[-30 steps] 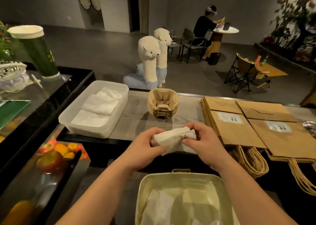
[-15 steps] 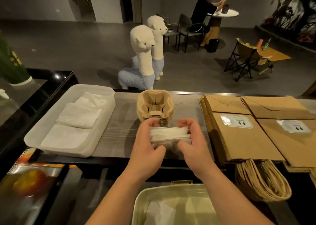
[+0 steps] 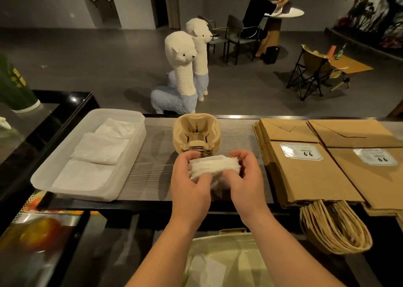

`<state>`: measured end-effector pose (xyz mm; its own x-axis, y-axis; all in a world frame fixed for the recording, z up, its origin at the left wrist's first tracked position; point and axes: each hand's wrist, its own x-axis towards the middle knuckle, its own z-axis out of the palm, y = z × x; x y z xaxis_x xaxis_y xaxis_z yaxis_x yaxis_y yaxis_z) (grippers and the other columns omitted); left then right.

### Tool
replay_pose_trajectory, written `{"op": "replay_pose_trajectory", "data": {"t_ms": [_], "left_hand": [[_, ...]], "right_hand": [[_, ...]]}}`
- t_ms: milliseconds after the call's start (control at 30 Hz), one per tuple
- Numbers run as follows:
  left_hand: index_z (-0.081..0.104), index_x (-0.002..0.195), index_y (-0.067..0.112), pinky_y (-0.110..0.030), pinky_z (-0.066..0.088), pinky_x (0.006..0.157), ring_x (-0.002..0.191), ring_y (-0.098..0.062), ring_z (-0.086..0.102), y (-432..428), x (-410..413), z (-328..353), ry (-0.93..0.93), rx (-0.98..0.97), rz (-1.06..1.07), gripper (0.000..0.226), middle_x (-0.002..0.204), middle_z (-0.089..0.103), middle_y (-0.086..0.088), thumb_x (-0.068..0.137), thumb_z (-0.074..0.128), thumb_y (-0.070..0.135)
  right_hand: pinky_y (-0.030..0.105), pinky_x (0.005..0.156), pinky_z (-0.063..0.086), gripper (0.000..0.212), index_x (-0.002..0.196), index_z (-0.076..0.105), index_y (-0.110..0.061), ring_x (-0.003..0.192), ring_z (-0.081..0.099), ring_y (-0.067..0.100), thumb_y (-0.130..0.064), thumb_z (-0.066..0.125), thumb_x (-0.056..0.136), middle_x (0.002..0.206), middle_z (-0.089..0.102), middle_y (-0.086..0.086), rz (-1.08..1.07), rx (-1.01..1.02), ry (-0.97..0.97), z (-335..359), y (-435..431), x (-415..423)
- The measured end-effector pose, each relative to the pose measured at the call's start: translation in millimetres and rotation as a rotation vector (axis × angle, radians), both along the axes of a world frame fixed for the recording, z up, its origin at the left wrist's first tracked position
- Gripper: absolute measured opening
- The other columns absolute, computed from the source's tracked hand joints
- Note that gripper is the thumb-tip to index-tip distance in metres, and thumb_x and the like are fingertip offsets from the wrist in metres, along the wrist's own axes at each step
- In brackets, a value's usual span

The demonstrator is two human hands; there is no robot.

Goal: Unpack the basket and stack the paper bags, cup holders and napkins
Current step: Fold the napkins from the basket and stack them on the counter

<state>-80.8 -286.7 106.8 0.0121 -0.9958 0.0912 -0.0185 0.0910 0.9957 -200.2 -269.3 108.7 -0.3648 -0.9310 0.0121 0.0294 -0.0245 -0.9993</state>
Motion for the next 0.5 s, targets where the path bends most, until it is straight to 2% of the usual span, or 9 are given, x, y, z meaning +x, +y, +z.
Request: {"op": "replay_pose_trajectory", "data": {"t_ms": [100,133,200,333,500], "left_hand": [[0.060,0.105,0.029,-0.030,0.060,0.072,0.091,-0.014,0.069,-2.6,-11.1,4.2,0.023,-0.016,0.104,0.016,0.106,0.067,-0.002,0.091,0.067,0.026],[0.061,0.100,0.027,-0.023,0.057,0.071,0.087,-0.008,0.067,-4.1,-14.6,6.4,0.016,-0.021,0.146,0.009,0.101,0.067,-0.002,0.095,0.067,0.023],[0.061,0.094,0.023,-0.015,0.051,0.065,0.080,-0.001,0.062,-7.6,-18.3,7.5,-0.002,-0.017,0.233,0.010,0.095,0.066,0.000,0.097,0.063,0.014],[0.061,0.100,0.026,-0.017,0.051,0.067,0.083,0.000,0.061,-7.0,-15.4,3.9,0.054,0.022,0.290,0.014,0.098,0.065,0.005,0.100,0.059,0.013],[0.059,0.095,0.026,-0.011,0.048,0.066,0.079,0.001,0.059,-11.0,-20.3,7.5,0.025,-0.027,0.342,0.013,0.092,0.063,0.005,0.099,0.061,0.014]], "right_hand": [[0.025,0.065,0.058,0.016,0.109,0.058,-0.024,0.089,0.068,0.013,-0.015,0.063,0.097,0.106,0.063,0.005,-0.080,-0.017,-0.057,2.5,-4.8,6.2],[0.021,0.063,0.055,0.009,0.106,0.059,-0.022,0.085,0.066,0.009,-0.018,0.061,0.098,0.102,0.064,0.005,-0.124,-0.018,-0.042,2.7,-7.0,8.6],[0.018,0.061,0.053,0.001,0.100,0.060,-0.022,0.082,0.063,0.004,-0.021,0.059,0.100,0.096,0.064,0.001,-0.214,-0.005,0.025,1.4,-11.0,12.3],[0.025,0.067,0.058,0.009,0.099,0.060,-0.027,0.093,0.063,0.011,-0.019,0.056,0.101,0.100,0.063,-0.003,-0.245,0.008,0.035,0.8,-14.1,13.5],[0.017,0.060,0.052,0.008,0.099,0.061,-0.022,0.085,0.062,0.010,-0.018,0.055,0.102,0.096,0.064,0.001,-0.229,-0.023,0.052,2.4,-15.8,14.2]]}}
